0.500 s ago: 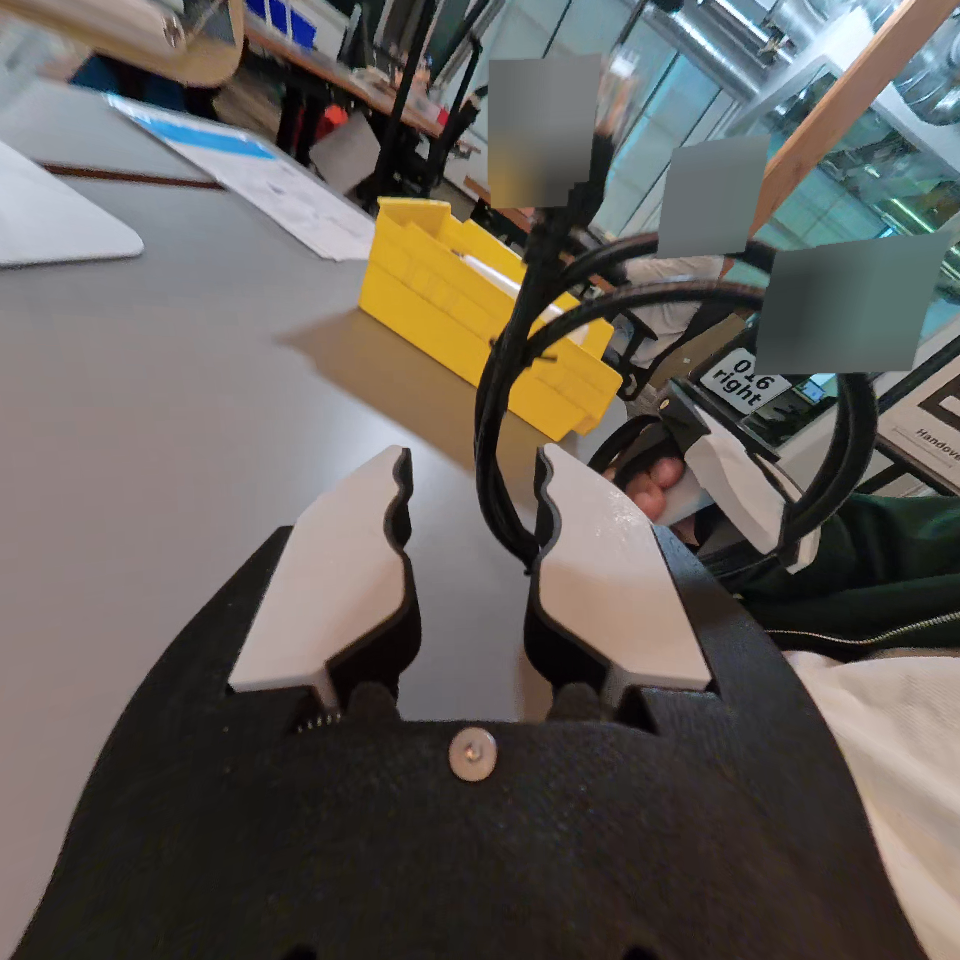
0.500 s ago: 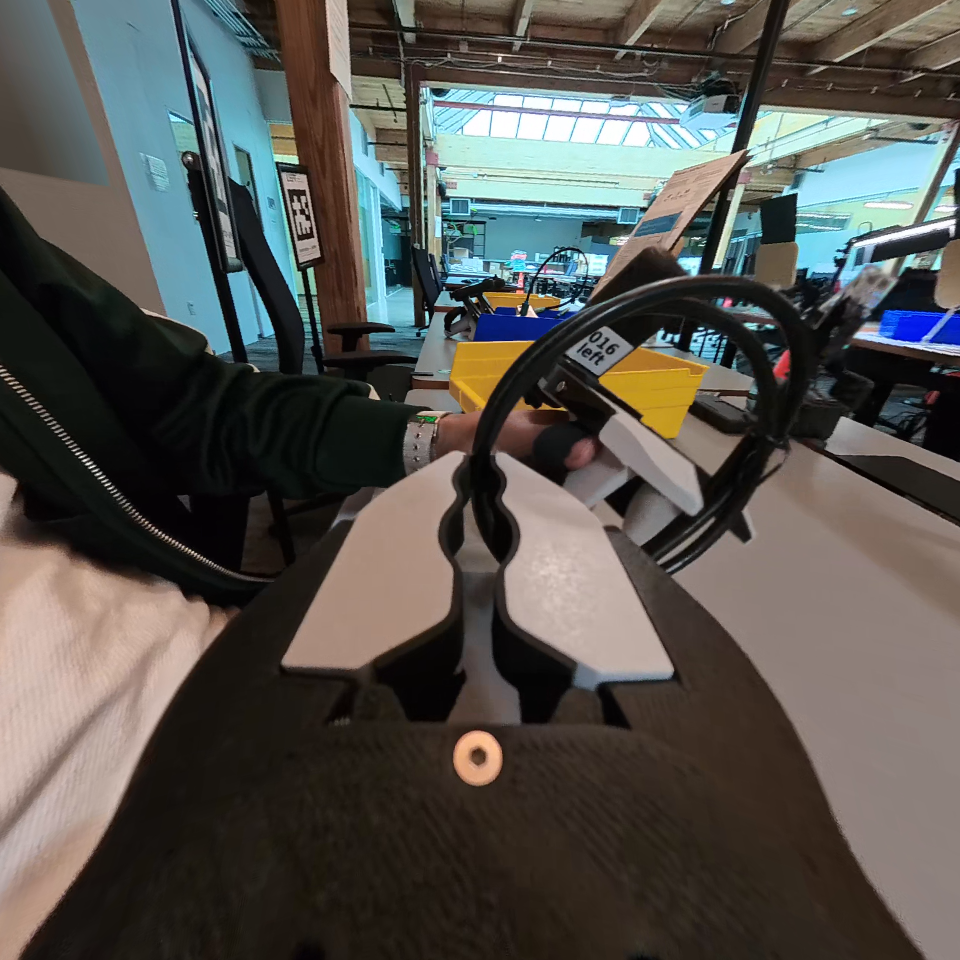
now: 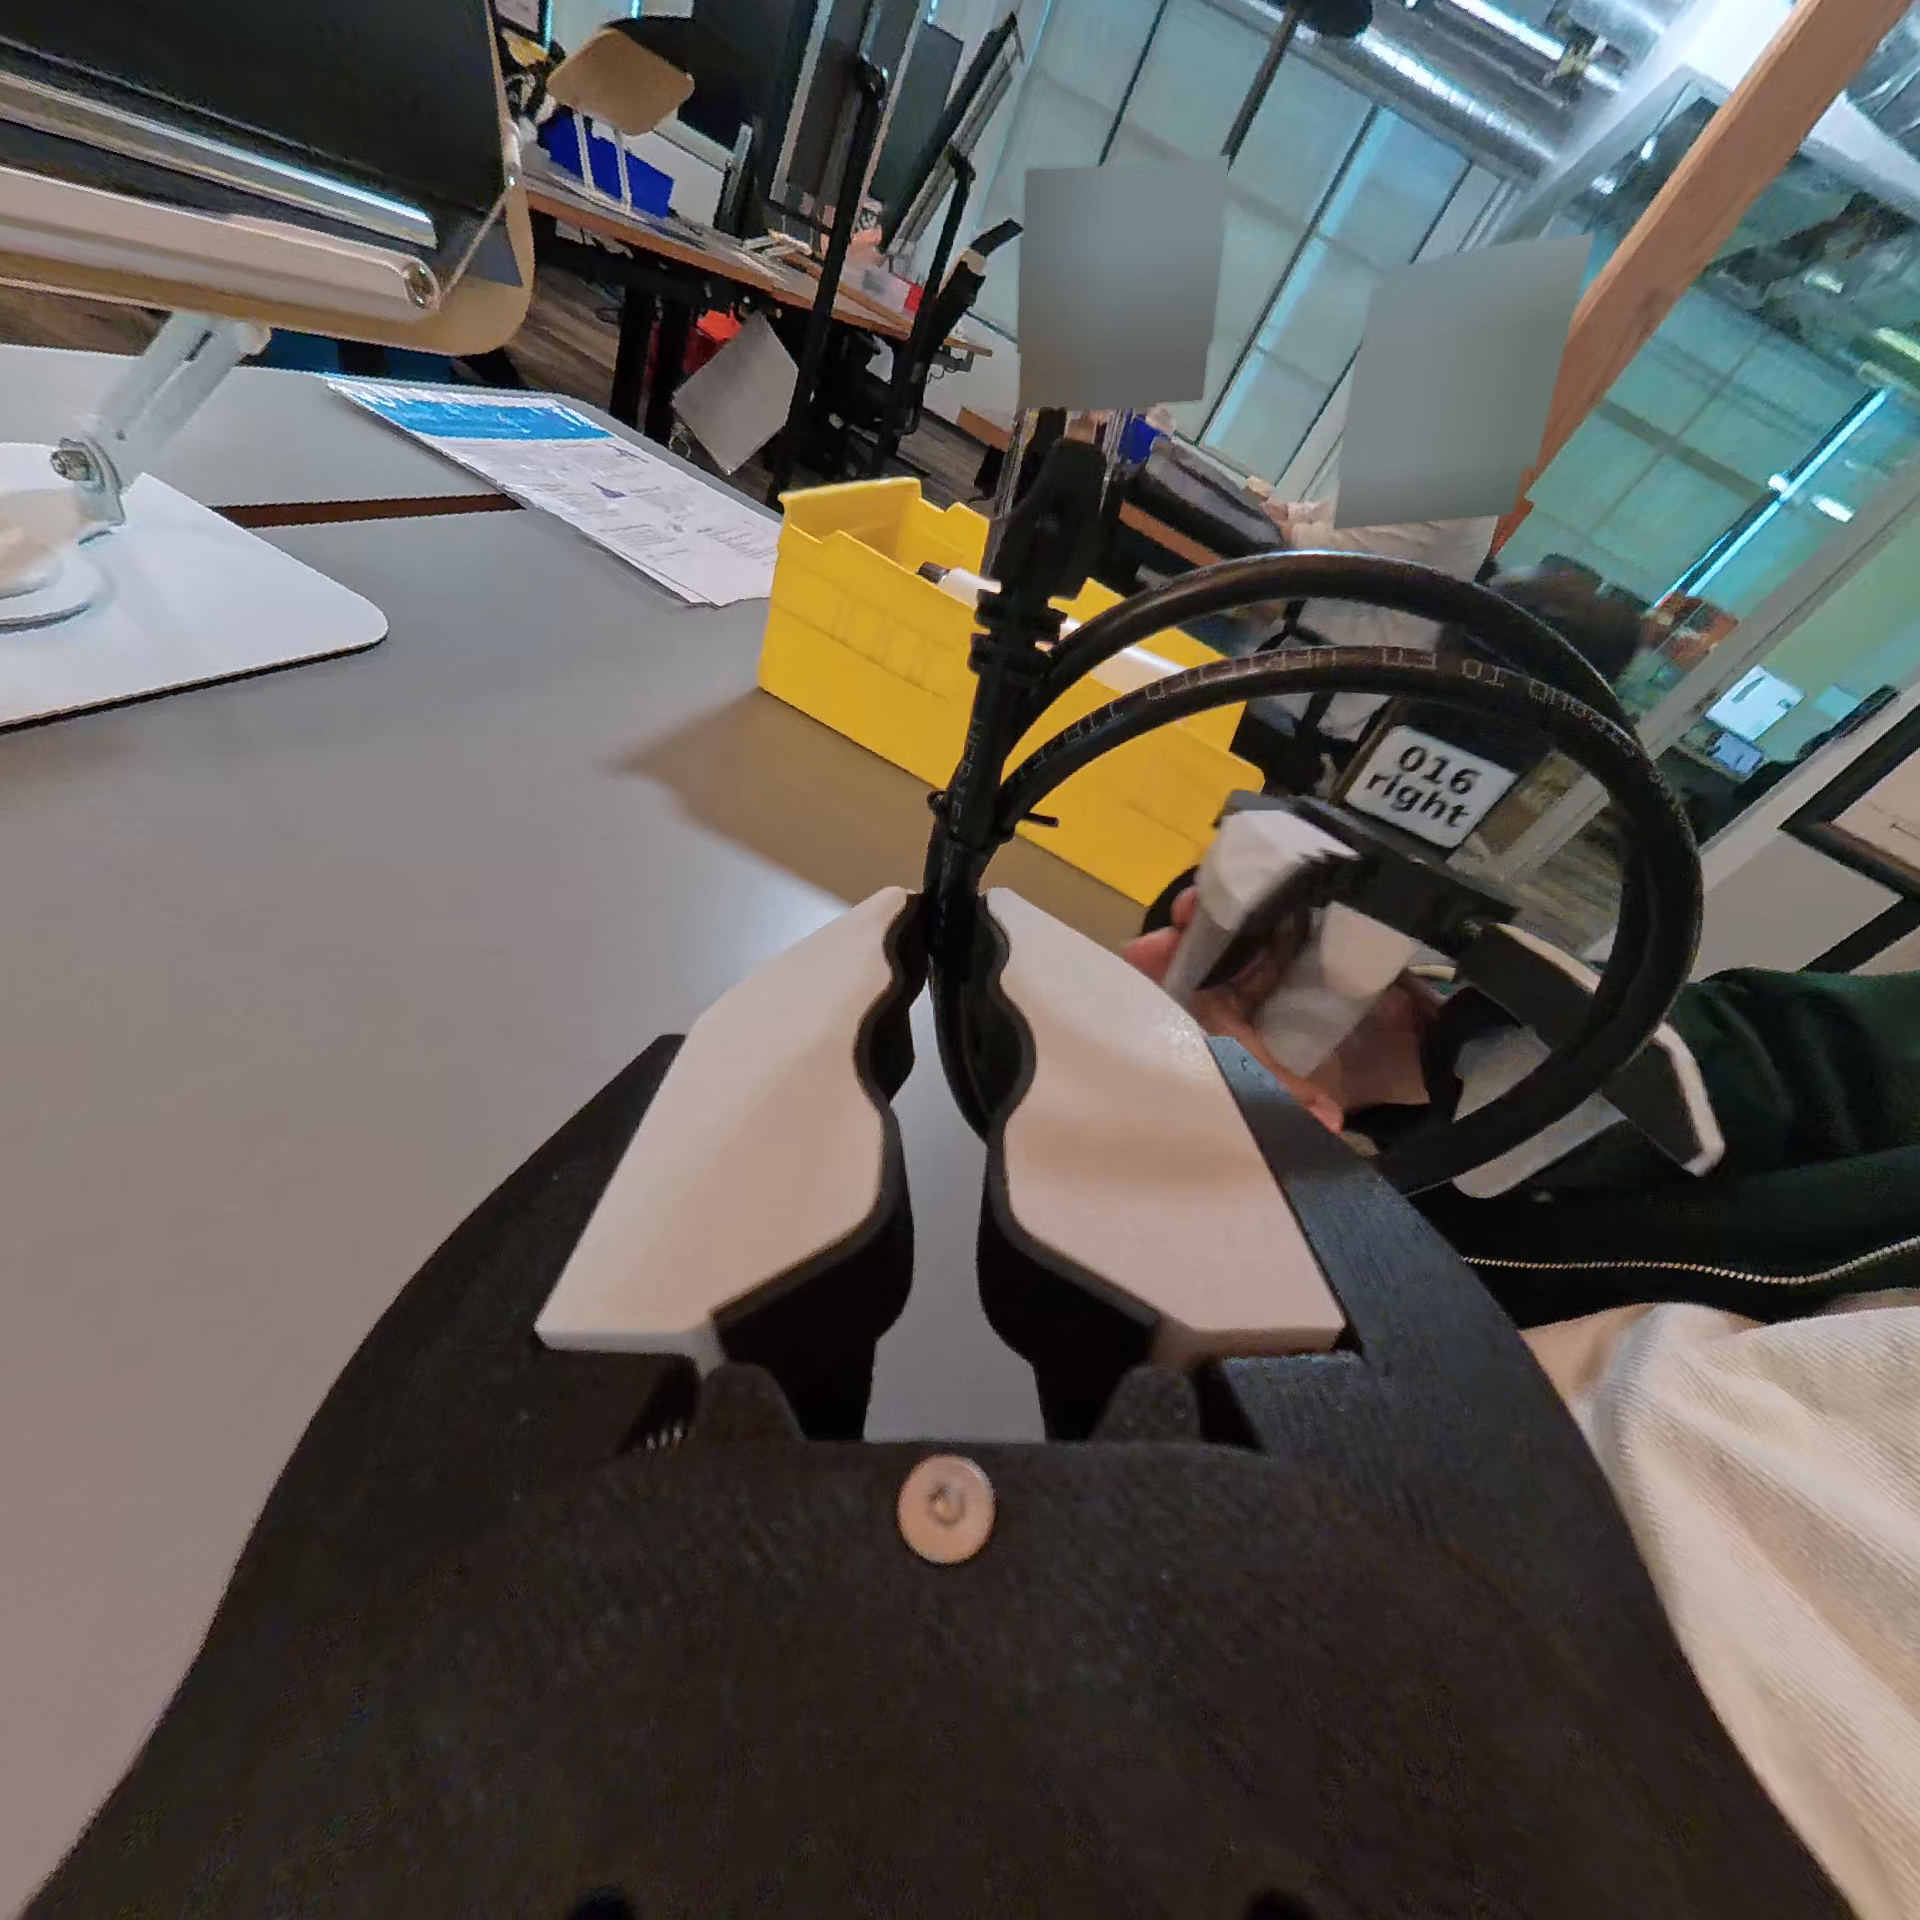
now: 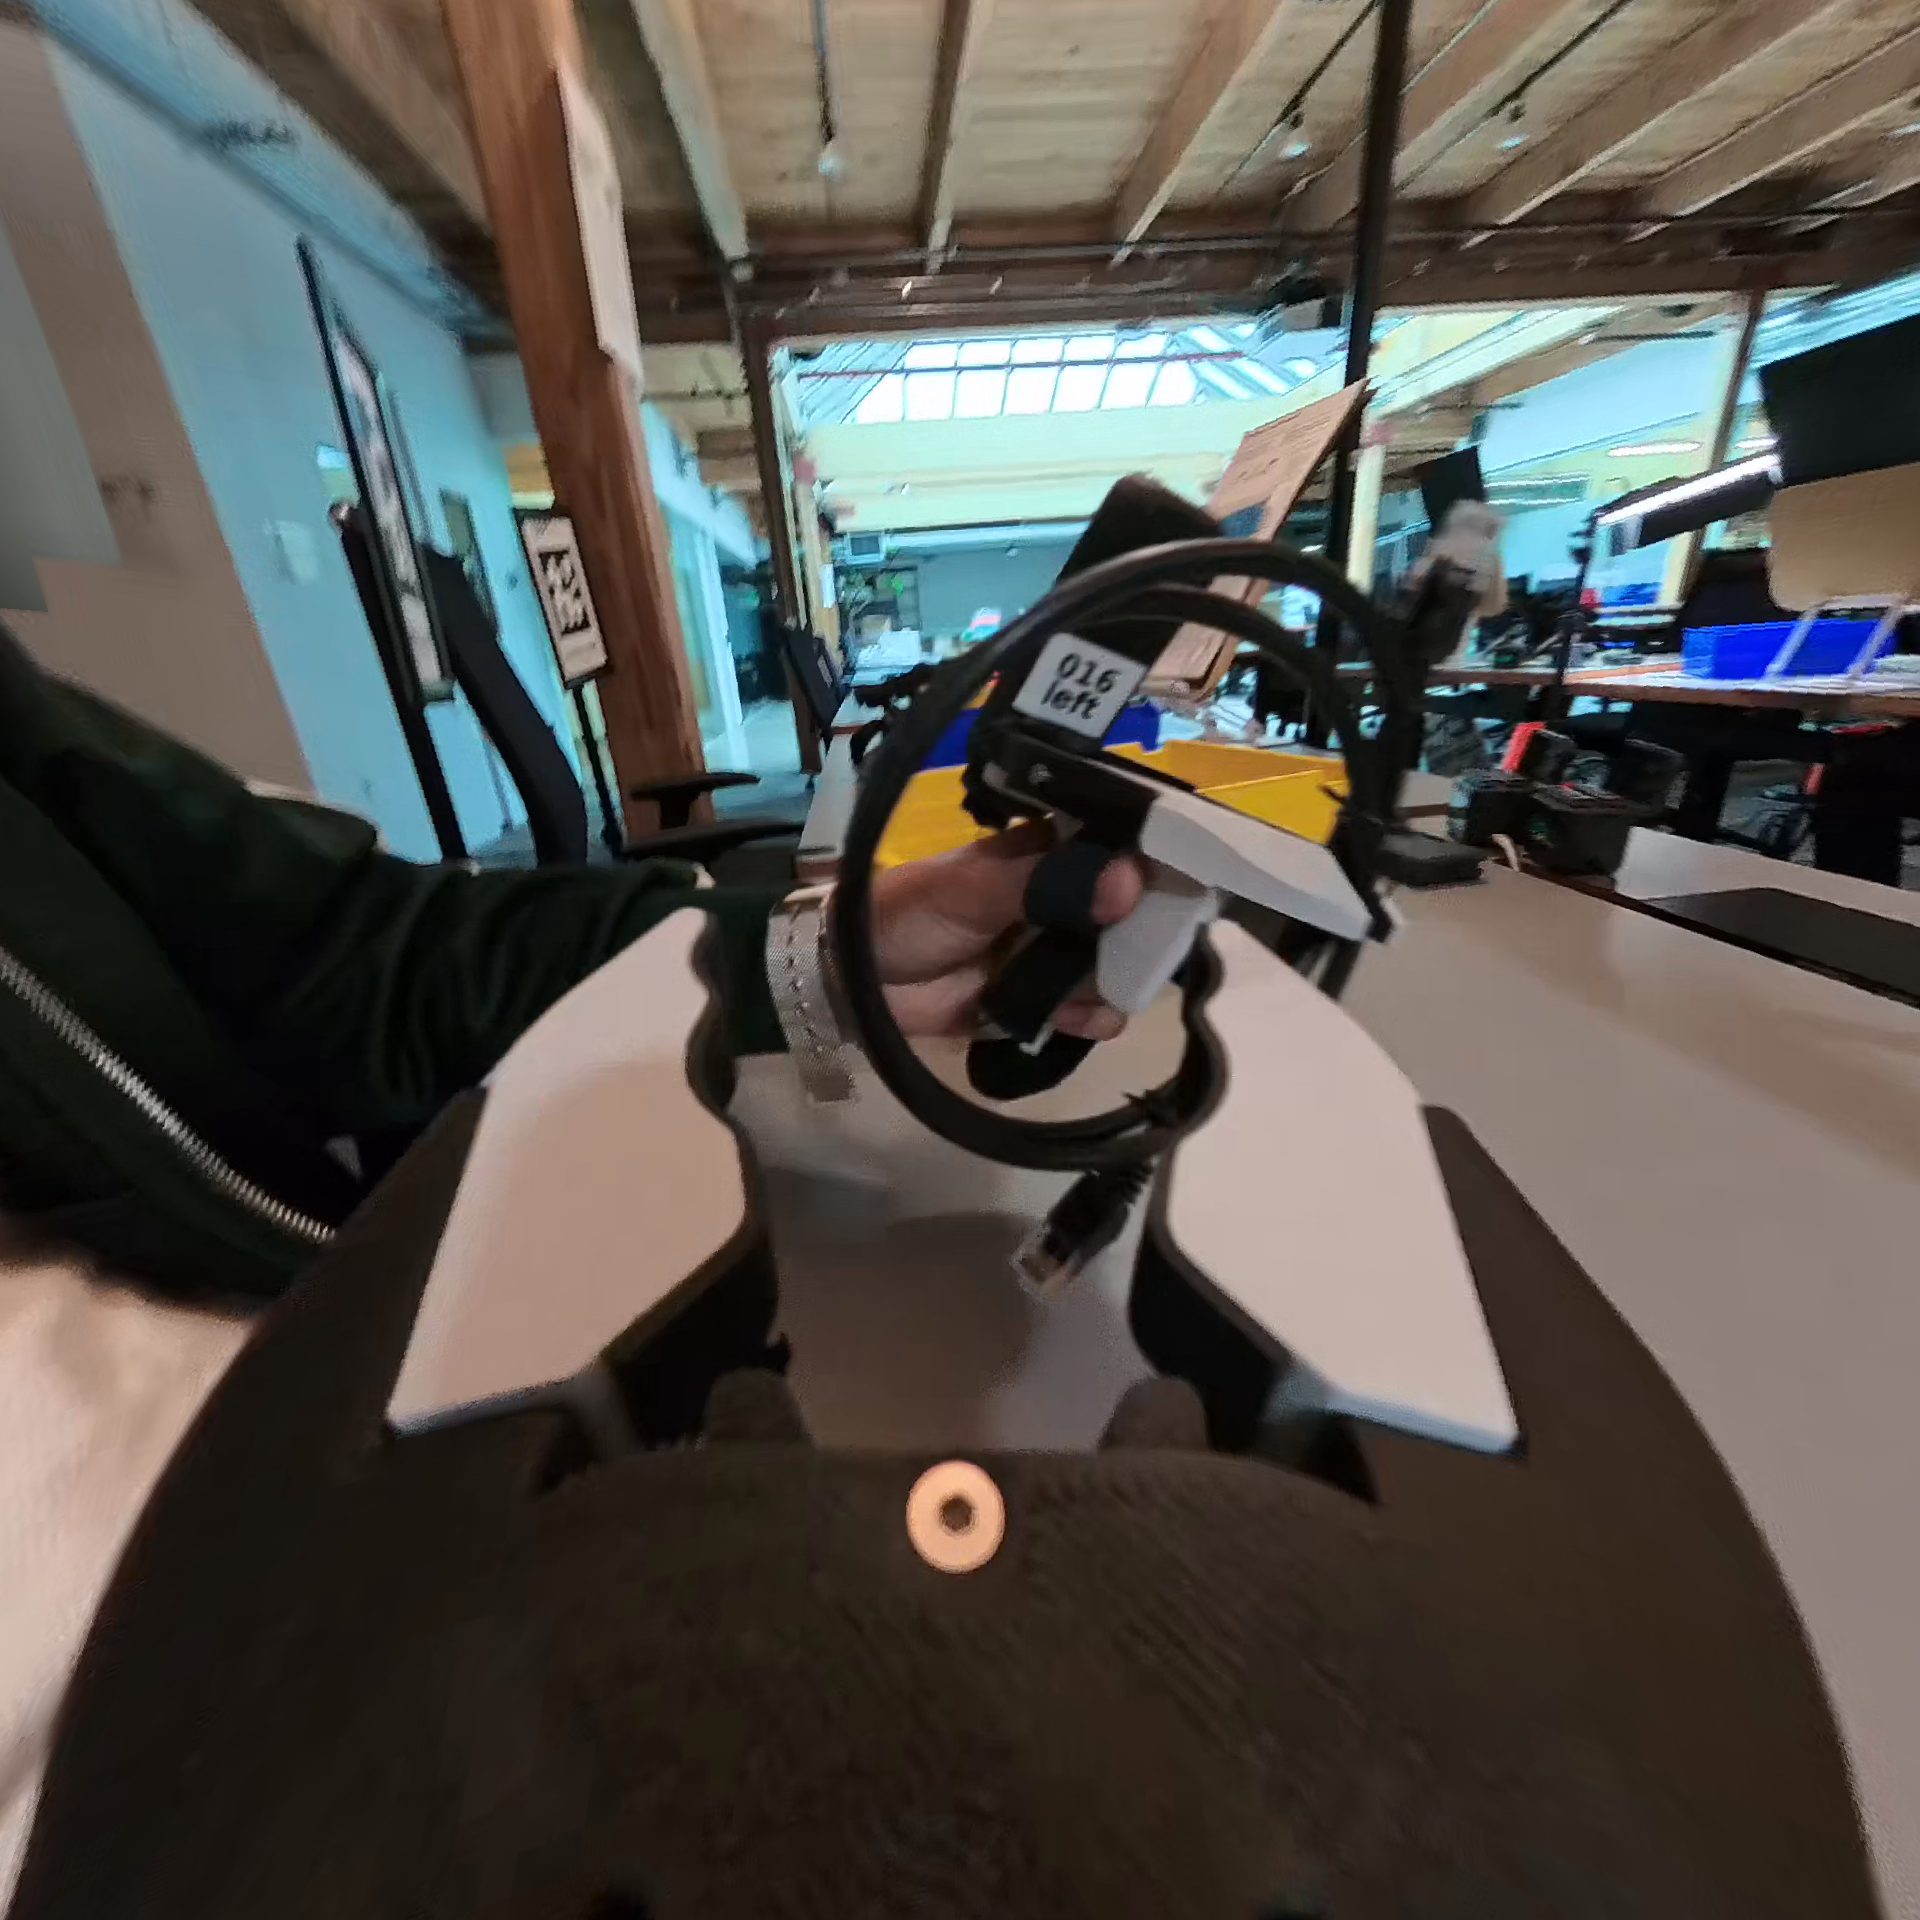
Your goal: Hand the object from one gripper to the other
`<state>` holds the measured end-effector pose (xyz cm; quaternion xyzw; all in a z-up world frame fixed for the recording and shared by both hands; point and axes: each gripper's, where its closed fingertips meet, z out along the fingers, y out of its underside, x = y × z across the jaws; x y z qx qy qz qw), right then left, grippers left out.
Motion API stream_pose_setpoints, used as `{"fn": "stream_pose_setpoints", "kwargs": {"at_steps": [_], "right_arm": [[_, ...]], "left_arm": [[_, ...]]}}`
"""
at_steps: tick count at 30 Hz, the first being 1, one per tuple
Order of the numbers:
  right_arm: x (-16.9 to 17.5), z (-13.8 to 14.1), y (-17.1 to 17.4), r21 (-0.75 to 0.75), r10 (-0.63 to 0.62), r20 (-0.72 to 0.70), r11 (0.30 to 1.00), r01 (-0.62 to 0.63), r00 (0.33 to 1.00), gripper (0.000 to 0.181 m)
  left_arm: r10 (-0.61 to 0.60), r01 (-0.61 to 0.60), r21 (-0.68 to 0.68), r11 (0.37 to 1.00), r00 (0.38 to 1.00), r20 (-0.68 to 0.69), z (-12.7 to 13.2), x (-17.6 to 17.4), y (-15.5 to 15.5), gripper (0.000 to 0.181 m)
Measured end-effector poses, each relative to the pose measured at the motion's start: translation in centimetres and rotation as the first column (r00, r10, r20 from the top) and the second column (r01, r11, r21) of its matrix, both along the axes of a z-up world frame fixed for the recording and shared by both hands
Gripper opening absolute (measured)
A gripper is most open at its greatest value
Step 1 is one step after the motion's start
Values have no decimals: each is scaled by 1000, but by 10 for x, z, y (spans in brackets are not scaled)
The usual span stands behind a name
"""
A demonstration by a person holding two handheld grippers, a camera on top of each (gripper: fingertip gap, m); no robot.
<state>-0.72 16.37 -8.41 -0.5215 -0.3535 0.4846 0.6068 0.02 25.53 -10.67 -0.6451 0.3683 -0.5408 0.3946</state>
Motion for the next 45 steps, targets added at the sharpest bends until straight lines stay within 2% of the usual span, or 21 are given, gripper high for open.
{"fn": "stream_pose_setpoints", "kwargs": {"at_steps": [1,4,6,8,11,14,16,17,19,21,25,29,33,36,38,39,40,41,42,44,45], "right_arm": [[5,1,5,-23,-21,-28,1000,20,999,89],[21,3,20,-100,-60,-87,994,51,994,85],[30,-1,30,-168,-96,-93,983,79,991,71],[38,-11,40,-235,-141,-56,964,125,988,48],[41,-22,47,-289,-174,-6,943,165,985,43],[33,-30,45,-367,-114,-4,924,104,993,47],[23,-34,38,-426,-24,-28,905,10,999,45],[18,-36,34,-448,15,-35,893,-29,999,41],[11,-40,27,-463,75,-19,883,-75,997,20],[11,-42,27,-476,66,6,878,-55,998,12],[17,-31,27,-454,59,-7,889,-56,998,6],[23,-14,25,-405,31,-19,914,-36,999,6],[44,29,26,-335,-56,-9,941,50,998,6],[77,67,31,-260,-192,116,941,216,975,6],[116,85,38,-195,-340,255,899,392,905,5],[145,91,43,-151,-433,337,852,502,836,6],[179,96,49,-78,-542,410,780,620,733,6],[220,99,54,20,-658,472,673,739,587,6],[266,99,57,124,-747,530,536,835,401,6],[352,84,53,276,-765,643,283,919,43,6],[386,72,49,320,-723,686,195,927,-84,6]], "left_arm": [[0,0,-13,1000,1000,16,2,-1,1,9],[-10,12,-40,999,999,51,6,-3,1,9],[-18,20,-42,999,998,52,5,-2,0,9],[-41,43,-36,998,998,52,6,3,-6,9],[-88,90,-20,996,995,56,9,13,-19,9],[-148,147,19,989,988,44,13,25,-37,9],[-175,174,48,984,984,13,11,32,-46,9],[-184,184,63,981,983,0,11,35,-50,9],[-206,206,82,975,978,-13,10,39,-58,9],[-215,215,94,972,977,-3,12,42,-61,10],[-235,227,114,967,970,63,23,41,-65,16],[-224,206,157,966,968,109,30,40,-62,51],[-180,153,156,976,966,184,38,34,-53,65],[-141,120,128,984,976,165,30,31,-43,66],[-102,84,127,988,984,146,24,29,-37,66],[-89,71,126,989,986,140,22,28,-35,66],[-80,64,123,990,988,132,19,27,-33,66],[-73,59,121,991,990,123,17,26,-33,66],[-66,52,120,991,991,114,14,24,-32,65],[-45,33,119,992,994,100,11,20,-30,63],[-36,24,118,993,994,99,10,18,-30,62]]}}
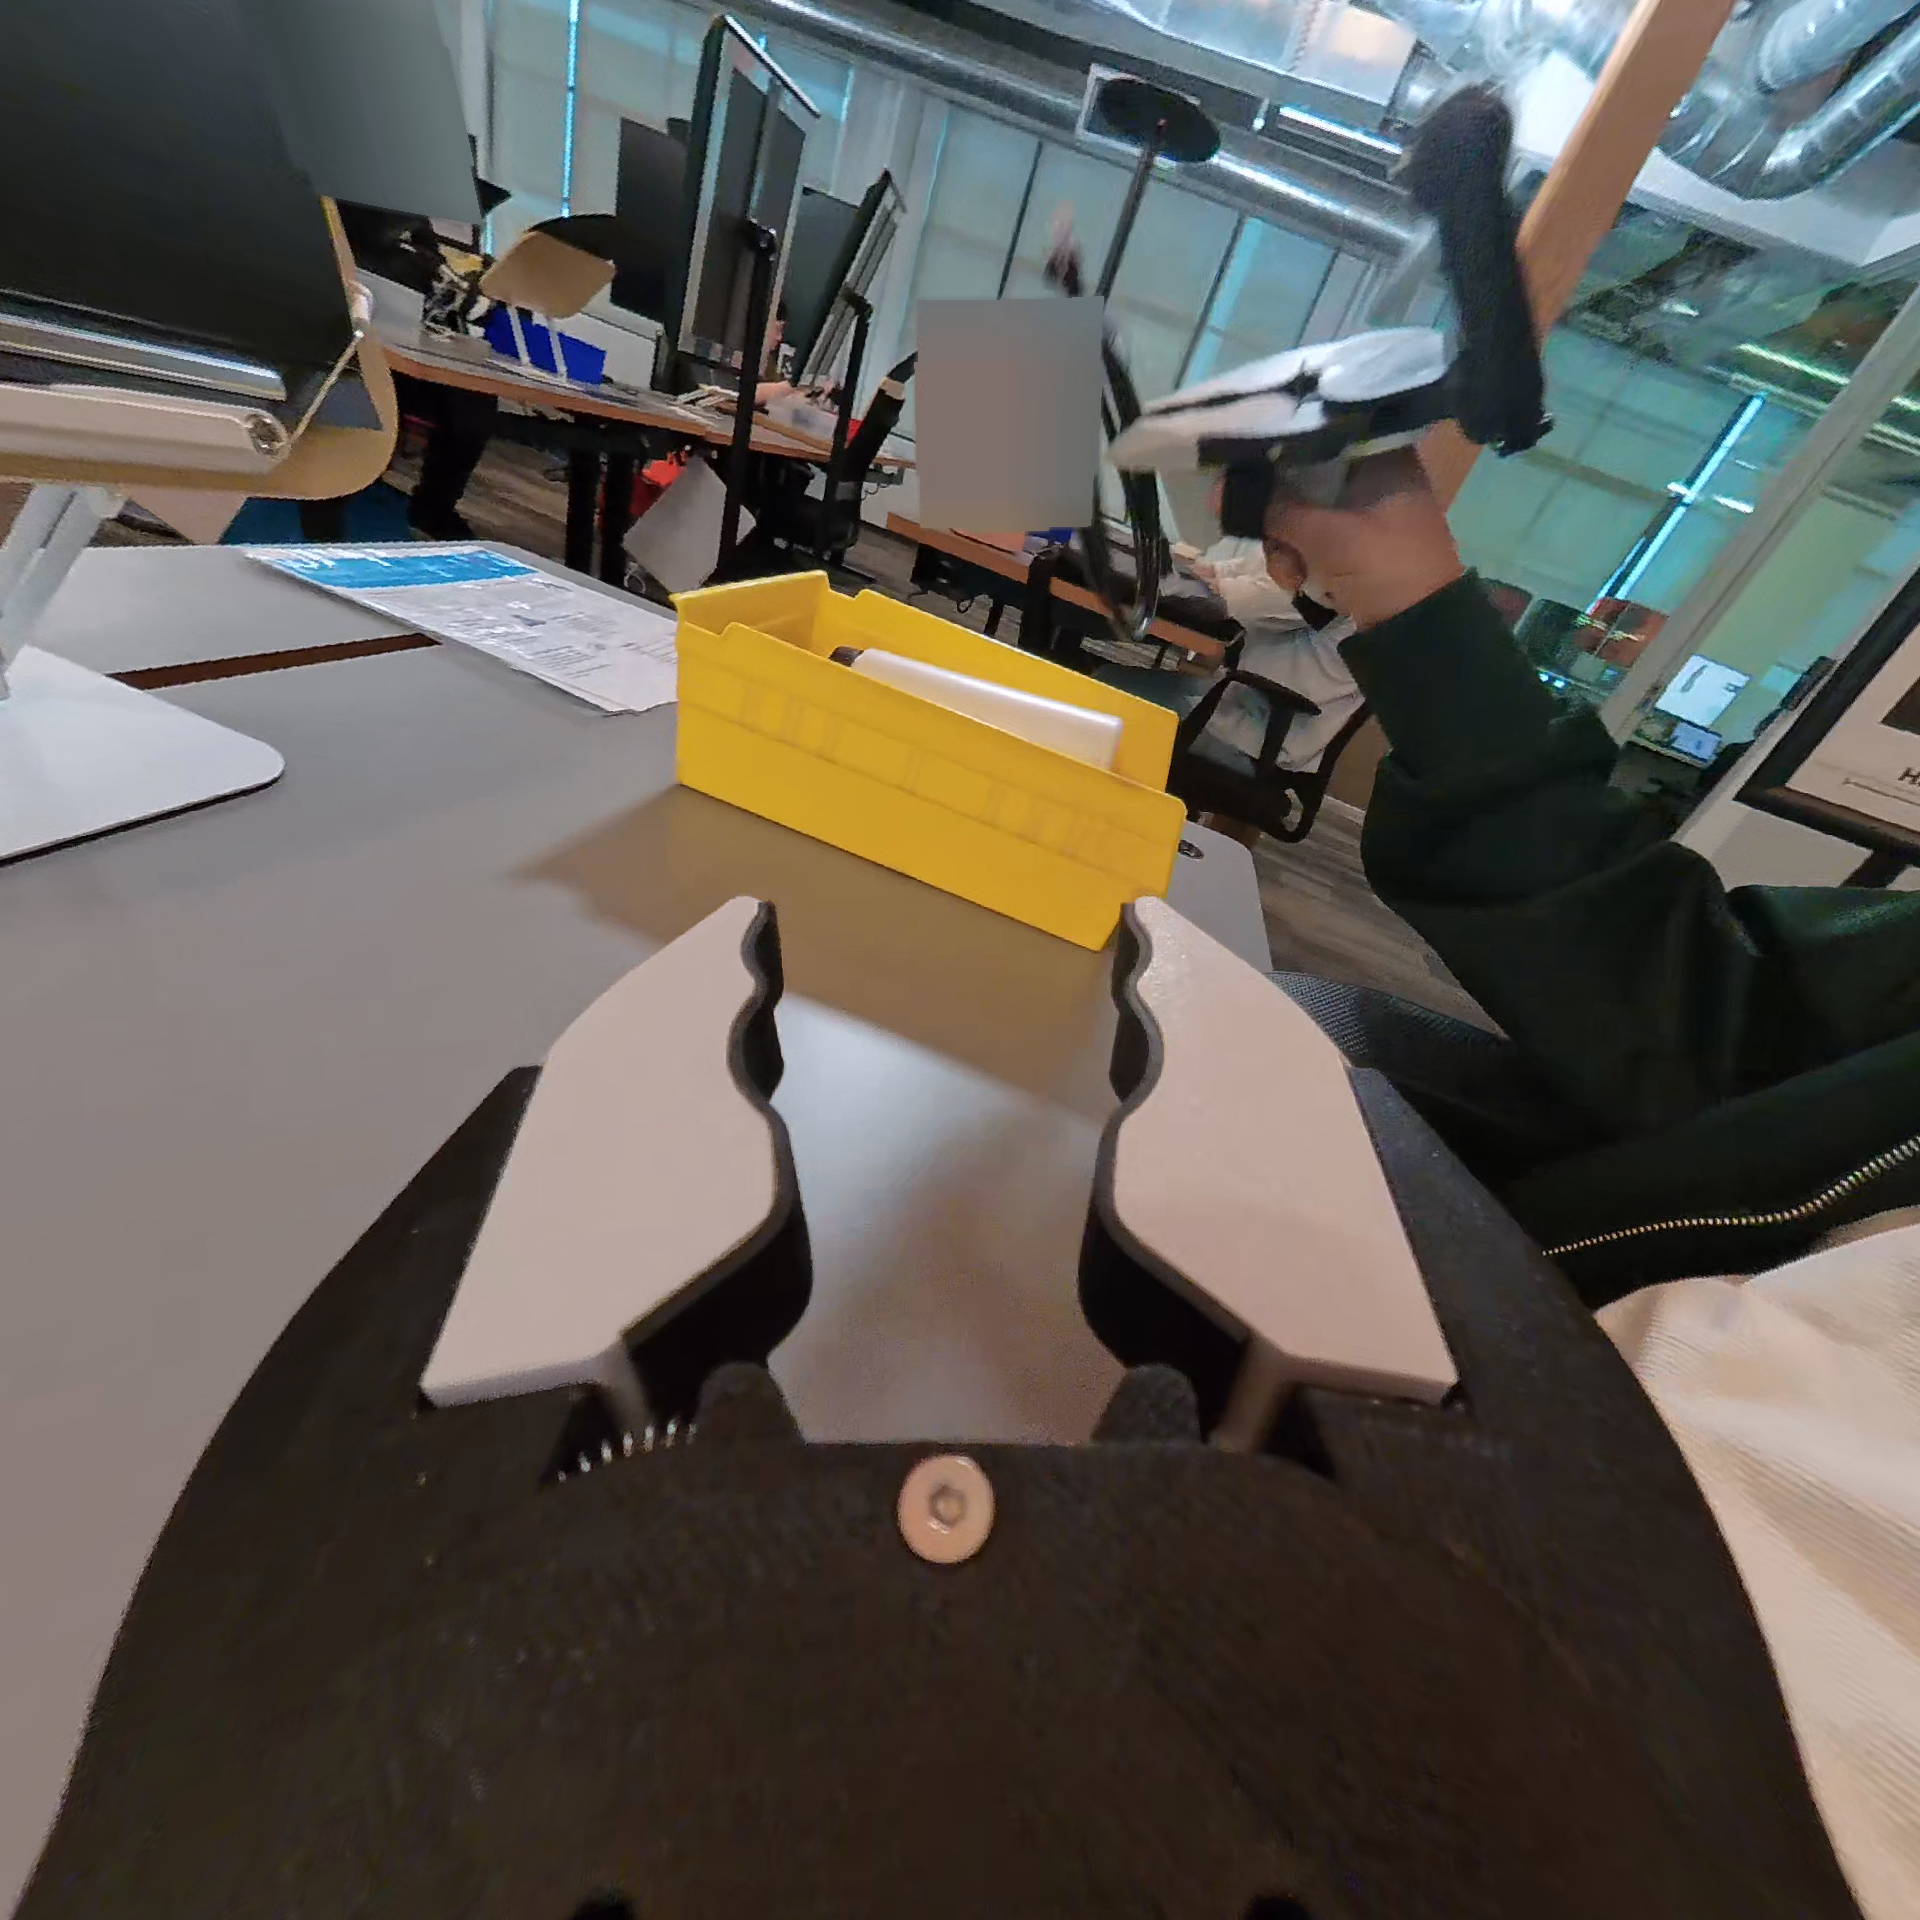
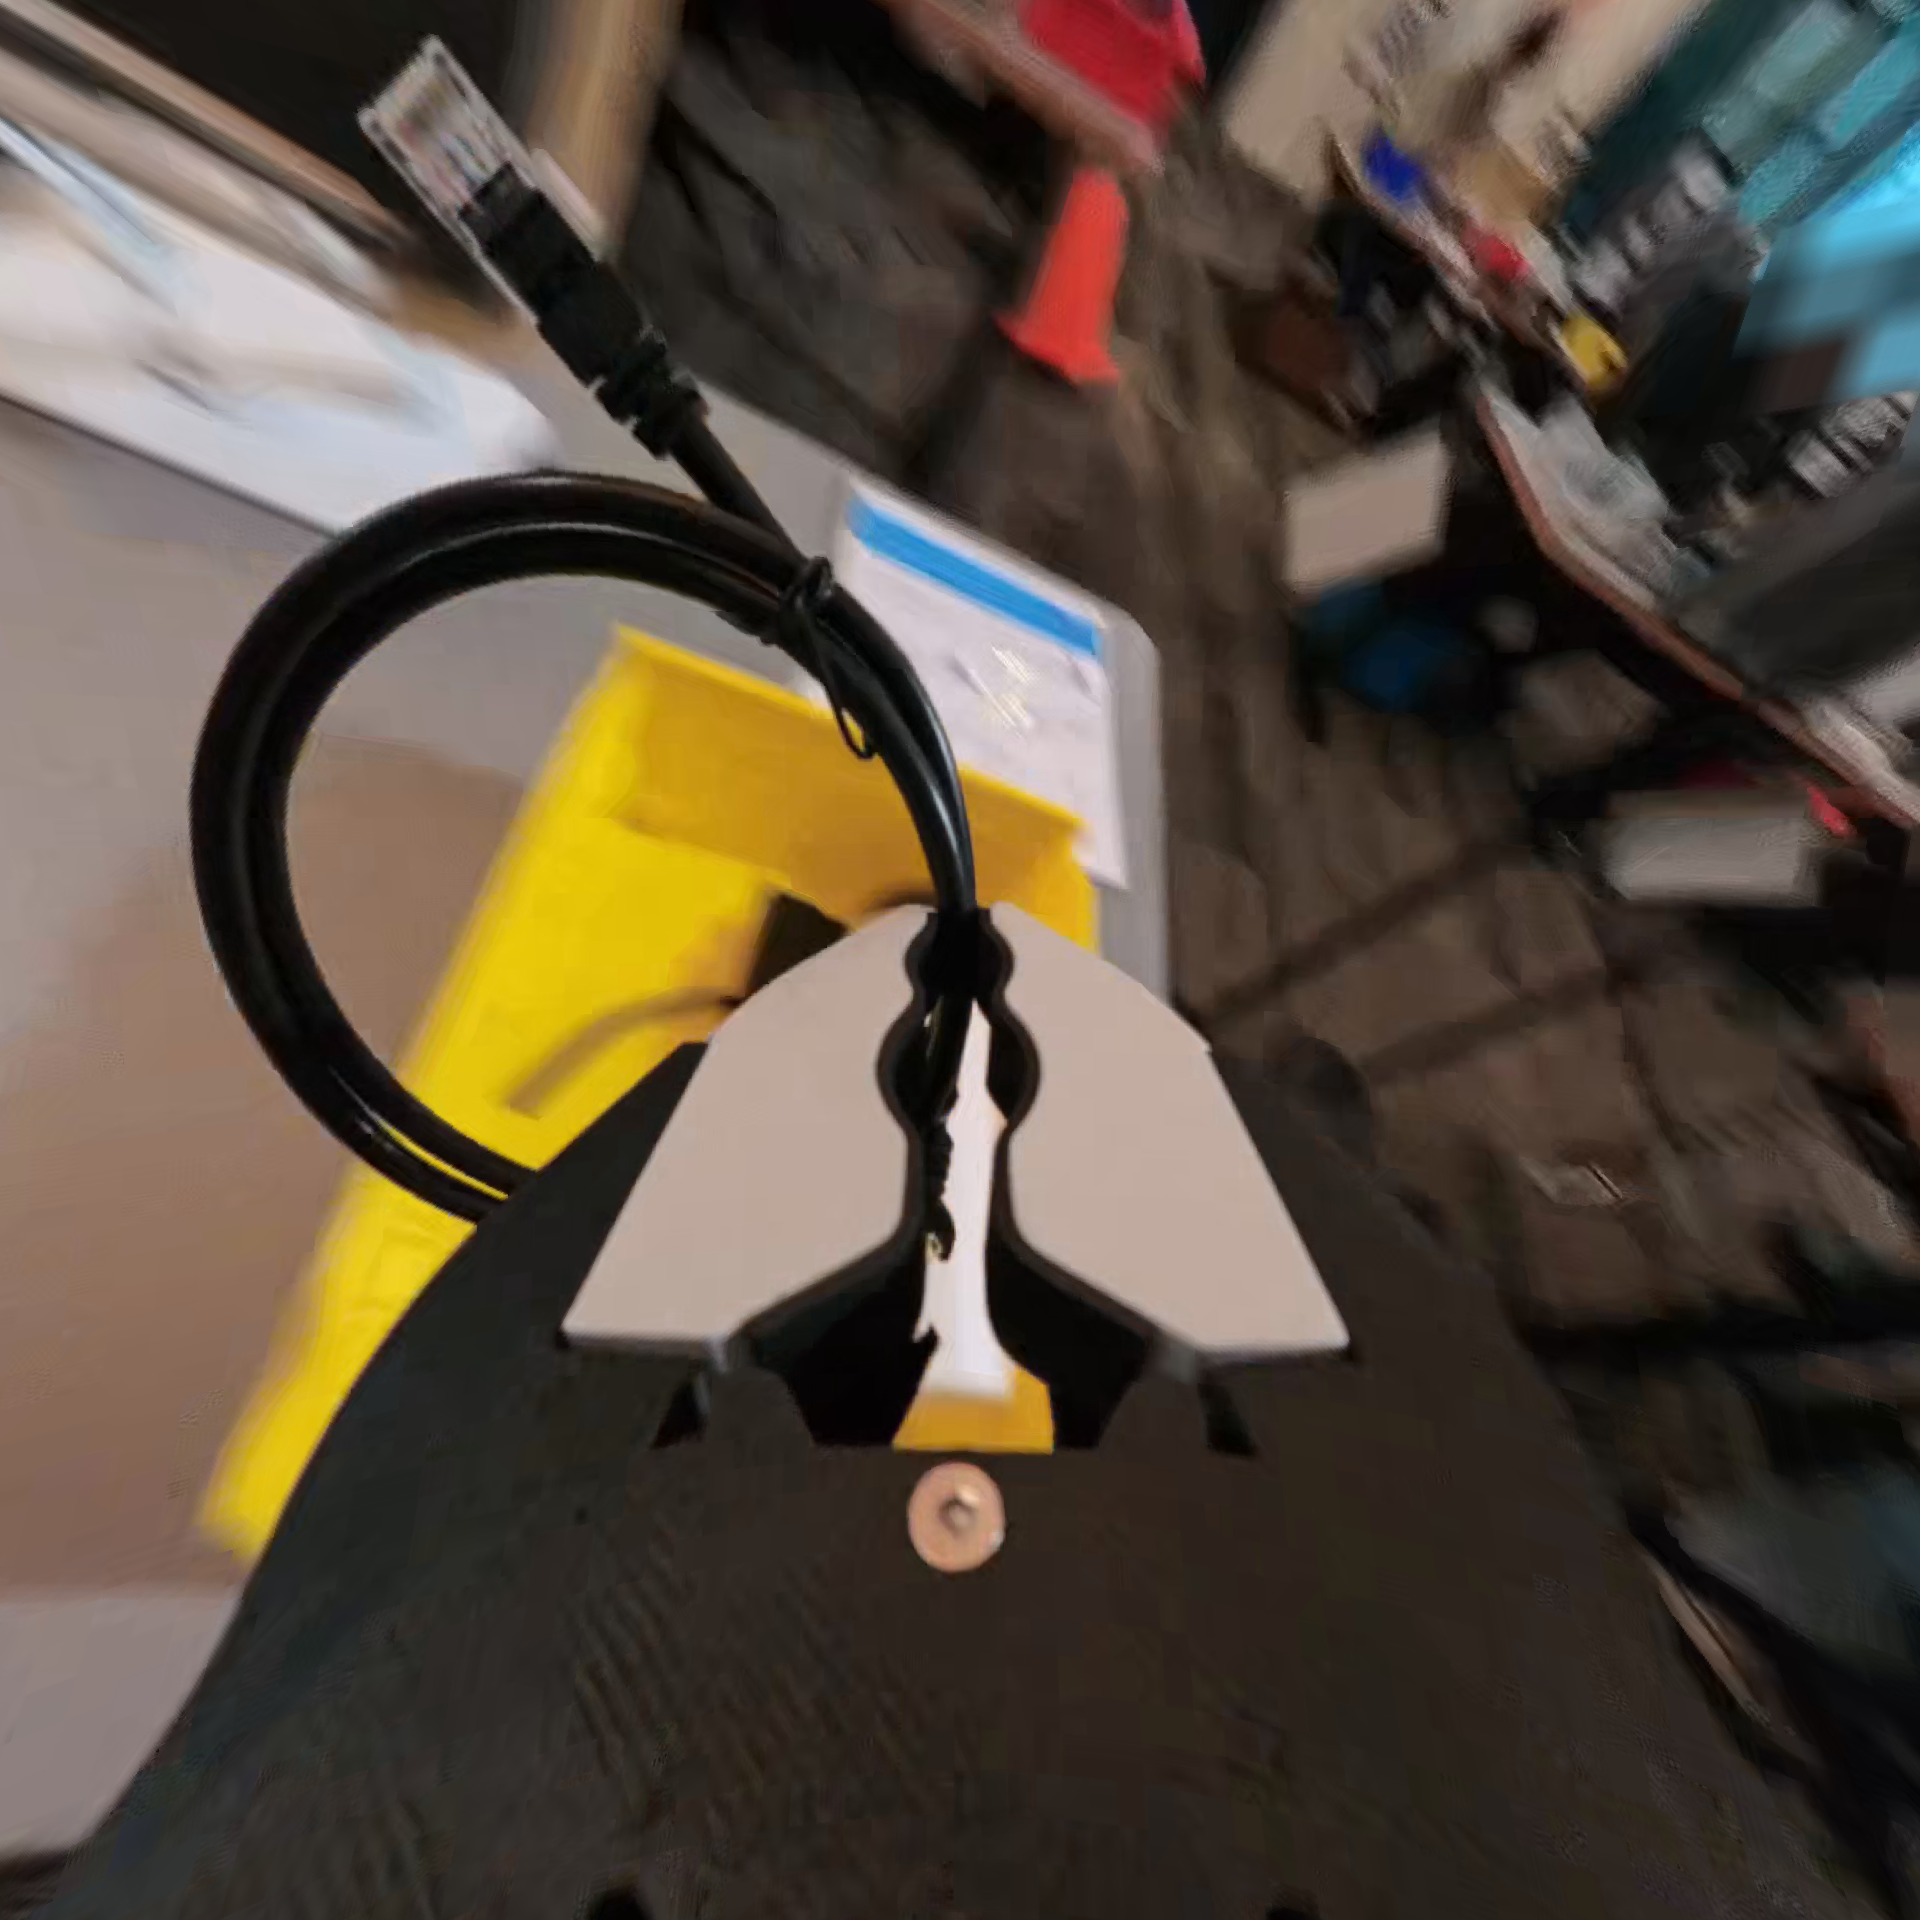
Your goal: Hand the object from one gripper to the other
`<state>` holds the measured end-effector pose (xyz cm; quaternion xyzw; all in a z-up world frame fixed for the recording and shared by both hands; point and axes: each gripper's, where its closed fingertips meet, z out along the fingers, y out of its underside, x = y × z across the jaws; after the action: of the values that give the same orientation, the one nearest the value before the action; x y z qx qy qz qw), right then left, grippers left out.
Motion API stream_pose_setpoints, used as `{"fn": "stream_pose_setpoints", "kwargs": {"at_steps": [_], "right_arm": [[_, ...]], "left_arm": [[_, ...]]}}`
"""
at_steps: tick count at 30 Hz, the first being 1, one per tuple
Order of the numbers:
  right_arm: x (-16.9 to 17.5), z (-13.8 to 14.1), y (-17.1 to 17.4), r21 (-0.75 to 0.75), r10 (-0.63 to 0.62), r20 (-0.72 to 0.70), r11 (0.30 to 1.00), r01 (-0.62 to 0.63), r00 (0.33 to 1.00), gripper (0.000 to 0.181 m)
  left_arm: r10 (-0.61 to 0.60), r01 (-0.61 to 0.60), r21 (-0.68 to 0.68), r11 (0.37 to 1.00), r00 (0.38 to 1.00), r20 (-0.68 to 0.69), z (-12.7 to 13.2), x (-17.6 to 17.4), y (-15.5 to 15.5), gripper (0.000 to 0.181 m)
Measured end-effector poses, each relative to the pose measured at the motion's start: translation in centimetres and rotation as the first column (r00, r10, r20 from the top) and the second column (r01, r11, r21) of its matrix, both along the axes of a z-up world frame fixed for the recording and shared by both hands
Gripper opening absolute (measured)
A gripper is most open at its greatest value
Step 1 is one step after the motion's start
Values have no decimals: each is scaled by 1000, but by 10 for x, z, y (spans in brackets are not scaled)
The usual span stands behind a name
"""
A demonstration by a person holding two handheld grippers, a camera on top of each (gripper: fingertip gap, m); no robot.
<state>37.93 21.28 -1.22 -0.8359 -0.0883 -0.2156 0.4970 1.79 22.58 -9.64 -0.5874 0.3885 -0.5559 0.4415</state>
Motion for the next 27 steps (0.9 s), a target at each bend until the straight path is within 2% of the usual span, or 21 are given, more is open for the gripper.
{"fn": "stream_pose_setpoints", "kwargs": {"at_steps": [3,5,8,13,15,18,21,24,27], "right_arm": [[64,-52,-4,-210,-190,107,955,209,976,6],[79,-85,2,-321,-204,189,912,257,961,6],[69,-115,21,-405,-142,238,885,231,961,7],[36,-139,41,-518,-60,211,840,164,976,10],[36,-141,43,-539,-81,212,822,186,974,45],[39,-115,48,-452,-112,228,868,207,967,51],[20,-64,55,-268,-78,183,955,126,980,54],[-33,-9,57,-42,79,139,996,-74,987,51],[-114,26,51,154,319,68,933,-326,945,49]], "left_arm": [[15,-15,-7,1000,1000,-4,-2,-6,0,62],[13,-13,-17,1000,1000,8,-1,-9,-2,64],[36,-36,-24,999,999,0,-3,-16,-1,64],[83,-83,-6,997,996,-36,-10,-29,2,63],[99,-99,-3,995,994,-41,-11,-34,3,63],[122,-122,-1,992,992,-33,-9,-41,5,62],[145,-145,-3,989,989,-26,-8,-47,8,62],[121,-122,-58,991,992,-32,-10,-47,7,54],[127,-126,-96,987,992,4,-6,-45,9,55]]}}
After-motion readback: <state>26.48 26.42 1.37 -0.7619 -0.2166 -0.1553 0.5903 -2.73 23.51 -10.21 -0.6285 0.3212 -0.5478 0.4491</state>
